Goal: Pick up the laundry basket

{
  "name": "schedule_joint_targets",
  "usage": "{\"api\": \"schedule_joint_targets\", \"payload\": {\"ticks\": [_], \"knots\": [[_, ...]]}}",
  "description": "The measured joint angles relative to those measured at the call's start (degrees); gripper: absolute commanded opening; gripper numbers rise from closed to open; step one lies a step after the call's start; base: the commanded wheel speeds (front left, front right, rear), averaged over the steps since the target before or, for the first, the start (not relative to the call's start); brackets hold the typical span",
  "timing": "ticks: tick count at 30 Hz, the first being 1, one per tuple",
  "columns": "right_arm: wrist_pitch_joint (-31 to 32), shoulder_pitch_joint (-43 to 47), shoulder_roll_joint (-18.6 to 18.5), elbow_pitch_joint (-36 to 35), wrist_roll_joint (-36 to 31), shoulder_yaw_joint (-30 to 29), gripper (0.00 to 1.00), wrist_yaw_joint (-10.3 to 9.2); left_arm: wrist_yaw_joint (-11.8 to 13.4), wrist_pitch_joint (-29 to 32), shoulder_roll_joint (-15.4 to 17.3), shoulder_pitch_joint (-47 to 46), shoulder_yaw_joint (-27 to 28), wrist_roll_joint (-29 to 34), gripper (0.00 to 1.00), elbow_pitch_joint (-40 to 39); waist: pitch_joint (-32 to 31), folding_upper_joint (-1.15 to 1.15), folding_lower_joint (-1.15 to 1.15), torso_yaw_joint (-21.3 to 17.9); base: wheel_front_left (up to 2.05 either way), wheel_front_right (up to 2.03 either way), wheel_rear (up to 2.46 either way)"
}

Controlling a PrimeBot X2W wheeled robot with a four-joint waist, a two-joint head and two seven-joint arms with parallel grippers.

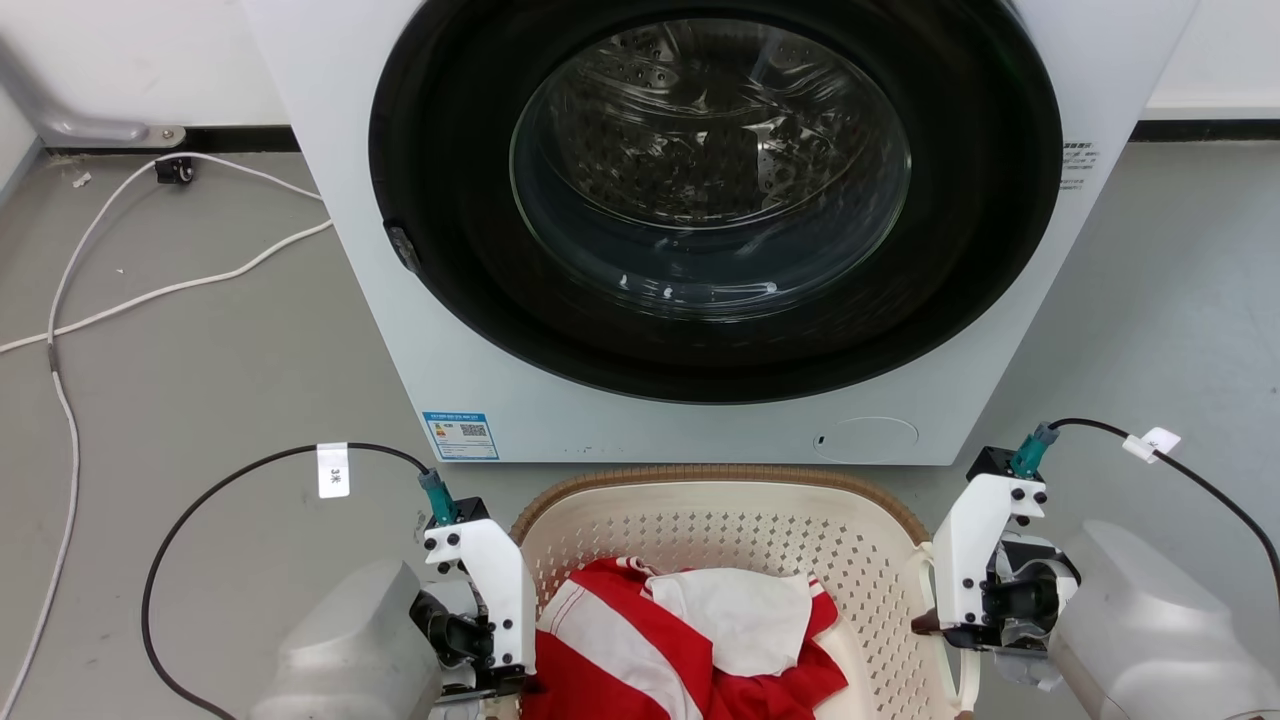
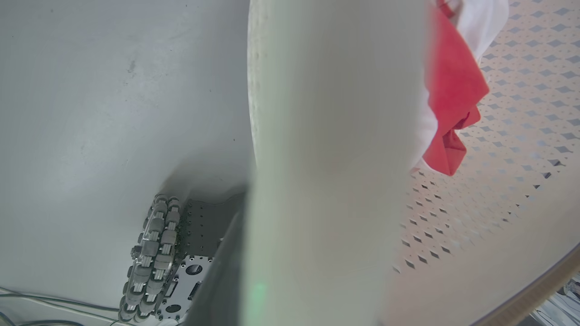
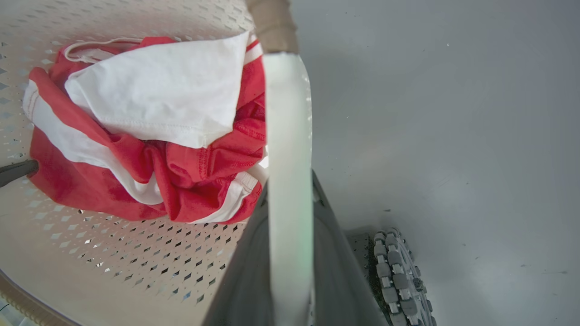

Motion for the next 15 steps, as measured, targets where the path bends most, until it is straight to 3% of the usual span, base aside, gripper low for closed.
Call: {"api": "schedule_joint_targets", "payload": {"ticks": [15], "knots": [[0.2,0.0,0.1,0.4,0.5,0.1,0.00,0.00,0.0,-0.2,0.0,0.0,-0.4,-0.5,0.00,0.0,-0.2,0.00,0.00,0.0,0.00,0.00,0.00]]}}
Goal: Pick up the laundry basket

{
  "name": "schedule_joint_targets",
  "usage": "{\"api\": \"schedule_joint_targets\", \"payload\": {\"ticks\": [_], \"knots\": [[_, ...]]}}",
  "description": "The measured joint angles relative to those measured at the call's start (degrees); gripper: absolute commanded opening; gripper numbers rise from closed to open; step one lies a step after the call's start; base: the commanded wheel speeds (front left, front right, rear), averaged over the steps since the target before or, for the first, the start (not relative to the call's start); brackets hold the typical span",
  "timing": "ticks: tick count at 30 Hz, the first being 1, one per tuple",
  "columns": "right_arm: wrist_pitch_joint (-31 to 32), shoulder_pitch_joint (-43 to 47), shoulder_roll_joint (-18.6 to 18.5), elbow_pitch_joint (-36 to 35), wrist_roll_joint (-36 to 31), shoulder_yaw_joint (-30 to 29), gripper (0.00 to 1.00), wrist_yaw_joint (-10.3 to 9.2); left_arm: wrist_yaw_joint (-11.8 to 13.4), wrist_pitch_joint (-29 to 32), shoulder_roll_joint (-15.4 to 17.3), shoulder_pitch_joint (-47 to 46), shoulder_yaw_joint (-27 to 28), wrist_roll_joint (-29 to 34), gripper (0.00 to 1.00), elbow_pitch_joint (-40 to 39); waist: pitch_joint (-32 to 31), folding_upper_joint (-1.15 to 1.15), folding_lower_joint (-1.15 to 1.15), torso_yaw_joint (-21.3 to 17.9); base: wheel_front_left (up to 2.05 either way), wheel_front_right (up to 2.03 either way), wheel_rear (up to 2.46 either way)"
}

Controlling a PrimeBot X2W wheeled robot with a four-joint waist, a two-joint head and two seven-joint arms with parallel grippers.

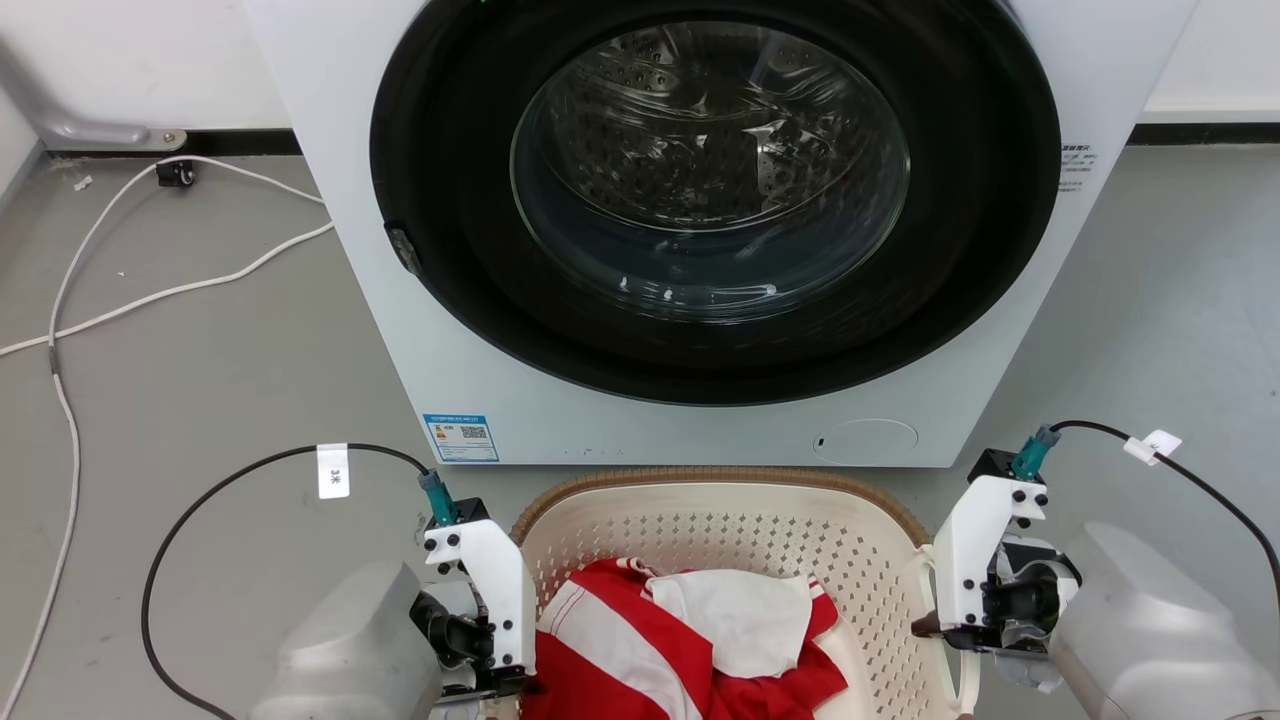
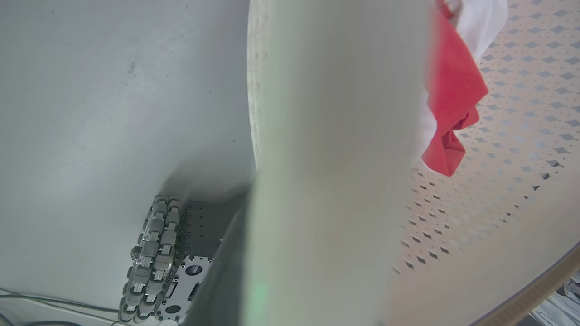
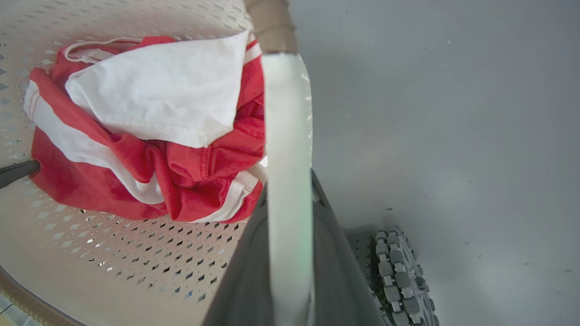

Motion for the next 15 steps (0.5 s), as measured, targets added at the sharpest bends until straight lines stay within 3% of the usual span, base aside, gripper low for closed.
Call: {"api": "schedule_joint_targets", "payload": {"ticks": [15], "knots": [[0.0,0.0,0.1,0.4,0.5,0.1,0.00,0.00,0.0,-0.1,0.0,0.0,-0.5,-0.5,0.00,0.0,-0.3,0.00,0.00,0.0,0.00,0.00,0.00]]}}
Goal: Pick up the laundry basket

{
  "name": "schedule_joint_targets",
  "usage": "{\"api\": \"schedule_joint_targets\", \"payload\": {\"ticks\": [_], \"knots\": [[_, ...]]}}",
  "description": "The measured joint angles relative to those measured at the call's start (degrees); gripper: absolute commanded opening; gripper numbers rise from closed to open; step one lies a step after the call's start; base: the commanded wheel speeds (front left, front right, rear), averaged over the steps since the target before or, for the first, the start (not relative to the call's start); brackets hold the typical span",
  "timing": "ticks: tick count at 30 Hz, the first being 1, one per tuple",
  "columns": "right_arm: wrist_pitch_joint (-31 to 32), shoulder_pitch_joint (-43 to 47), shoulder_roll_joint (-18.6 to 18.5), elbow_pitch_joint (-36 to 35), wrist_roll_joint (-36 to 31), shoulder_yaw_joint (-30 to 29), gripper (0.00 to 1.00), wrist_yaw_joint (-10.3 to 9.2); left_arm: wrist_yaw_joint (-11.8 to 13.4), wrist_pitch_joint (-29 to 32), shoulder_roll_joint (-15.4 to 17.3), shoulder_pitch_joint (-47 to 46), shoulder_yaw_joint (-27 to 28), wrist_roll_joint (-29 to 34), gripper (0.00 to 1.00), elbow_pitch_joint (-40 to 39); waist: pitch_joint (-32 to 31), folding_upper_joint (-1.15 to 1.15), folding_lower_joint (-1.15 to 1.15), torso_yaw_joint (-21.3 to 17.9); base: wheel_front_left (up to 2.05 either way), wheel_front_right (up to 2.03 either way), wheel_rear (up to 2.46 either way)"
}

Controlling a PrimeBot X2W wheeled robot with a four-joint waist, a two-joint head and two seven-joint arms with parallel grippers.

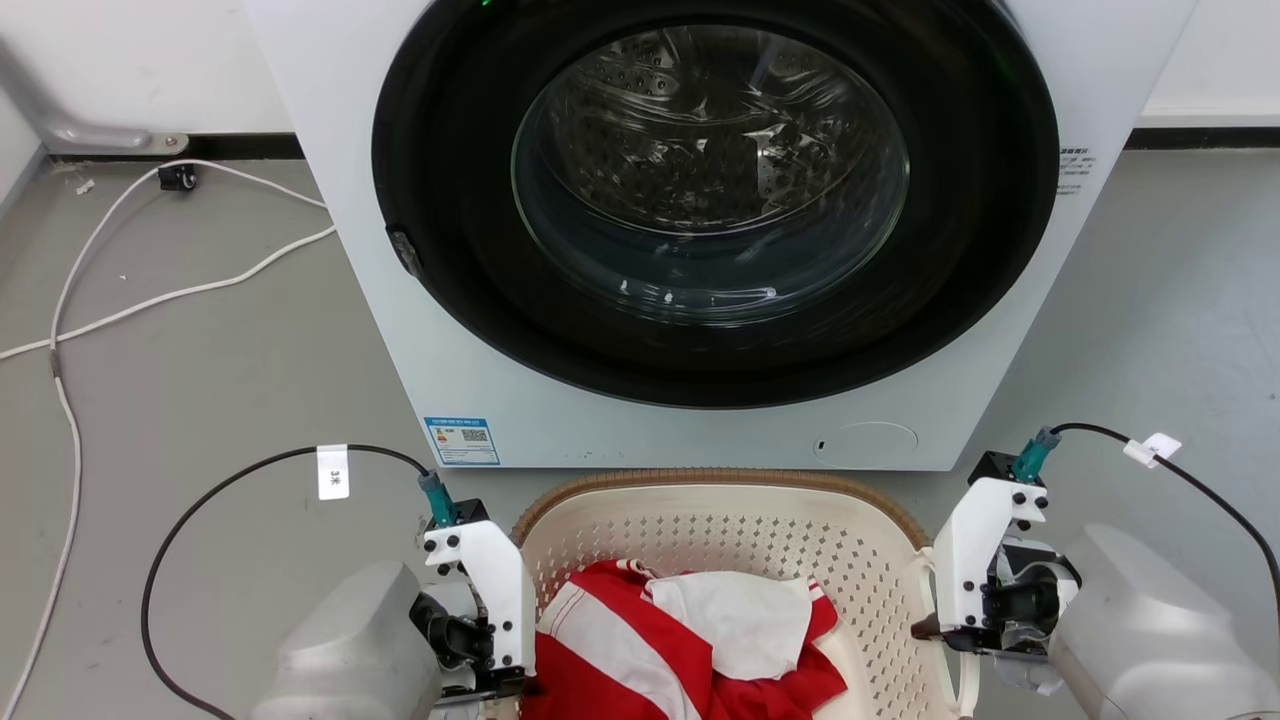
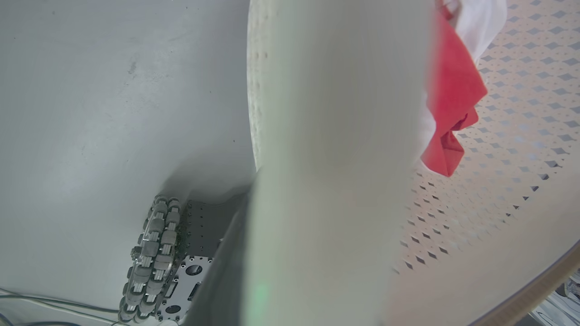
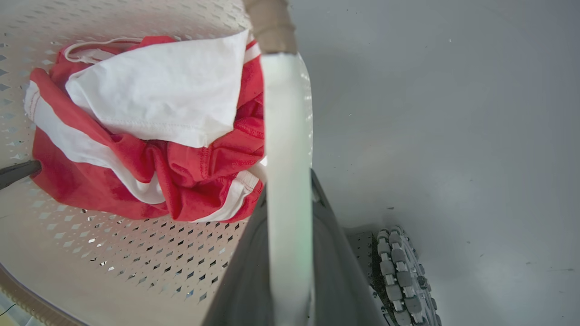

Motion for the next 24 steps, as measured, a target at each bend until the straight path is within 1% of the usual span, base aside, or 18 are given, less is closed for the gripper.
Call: {"api": "schedule_joint_targets", "payload": {"ticks": [24], "knots": [[-0.1,0.1,0.1,0.4,0.6,0.2,0.00,0.00,0.0,-0.3,0.1,0.1,-0.7,-0.7,0.00,0.0,-0.3,0.00,0.00,-0.1,0.00,0.00,0.00]]}}
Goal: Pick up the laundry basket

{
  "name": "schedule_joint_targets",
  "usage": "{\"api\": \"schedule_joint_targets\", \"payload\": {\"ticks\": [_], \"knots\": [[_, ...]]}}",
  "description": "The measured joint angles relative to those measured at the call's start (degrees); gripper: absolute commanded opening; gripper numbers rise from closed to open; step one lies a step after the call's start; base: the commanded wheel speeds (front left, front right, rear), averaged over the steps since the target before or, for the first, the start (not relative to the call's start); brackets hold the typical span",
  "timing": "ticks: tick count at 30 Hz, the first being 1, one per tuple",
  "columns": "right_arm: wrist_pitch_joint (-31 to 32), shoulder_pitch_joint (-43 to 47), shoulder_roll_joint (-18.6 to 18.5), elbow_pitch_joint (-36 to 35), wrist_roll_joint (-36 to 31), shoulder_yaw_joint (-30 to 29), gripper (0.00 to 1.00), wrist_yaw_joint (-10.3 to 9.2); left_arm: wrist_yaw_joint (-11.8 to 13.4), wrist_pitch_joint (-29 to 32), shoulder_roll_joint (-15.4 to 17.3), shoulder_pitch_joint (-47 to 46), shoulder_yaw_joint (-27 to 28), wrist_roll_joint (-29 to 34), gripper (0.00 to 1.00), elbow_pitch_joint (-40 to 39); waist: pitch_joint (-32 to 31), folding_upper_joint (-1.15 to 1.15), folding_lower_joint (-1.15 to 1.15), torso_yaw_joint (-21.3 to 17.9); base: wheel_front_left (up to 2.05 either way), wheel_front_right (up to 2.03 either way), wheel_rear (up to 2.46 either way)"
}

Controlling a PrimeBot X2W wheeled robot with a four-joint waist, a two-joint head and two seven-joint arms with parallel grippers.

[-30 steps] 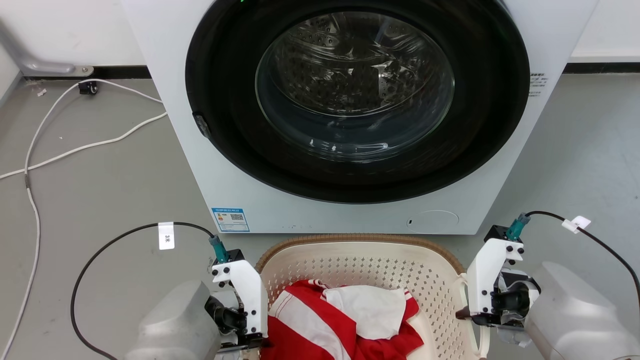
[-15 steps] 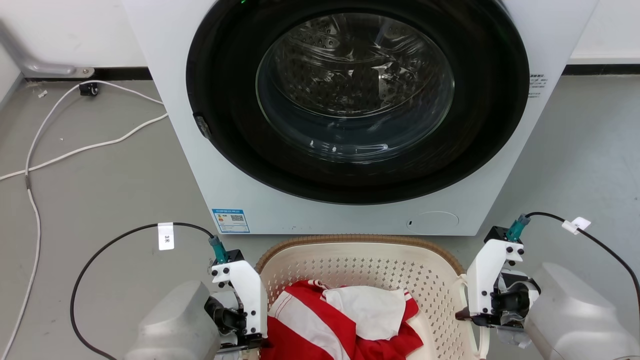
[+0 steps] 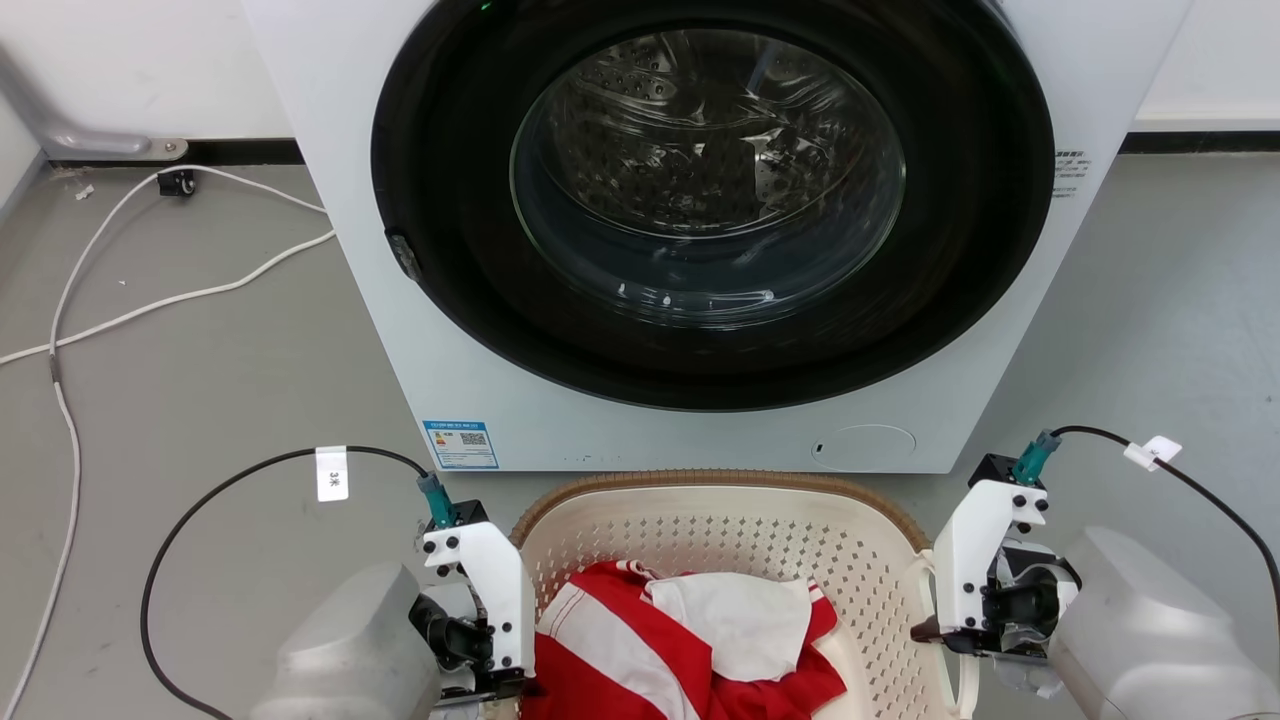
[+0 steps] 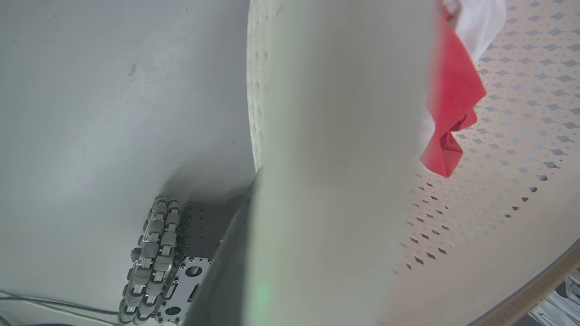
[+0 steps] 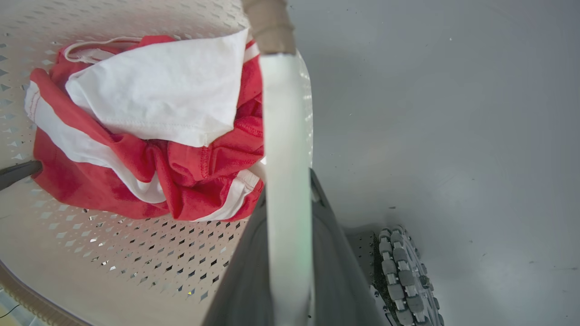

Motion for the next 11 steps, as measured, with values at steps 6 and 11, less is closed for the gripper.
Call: {"api": "schedule_joint_targets", "payload": {"ticks": [6,11], "knots": [[0.0,0.0,0.0,0.1,0.3,0.1,0.00,0.00,0.0,0.0,0.0,0.0,-0.1,-0.2,0.00,0.0,0.0,0.00,0.00,0.1,0.00,0.00,0.00],[-0.1,0.0,0.0,0.1,0.3,0.1,0.00,0.00,0.0,-0.1,0.0,0.0,-0.3,-0.3,0.00,0.1,0.0,0.00,0.00,0.2,0.00,0.00,0.00]]}}
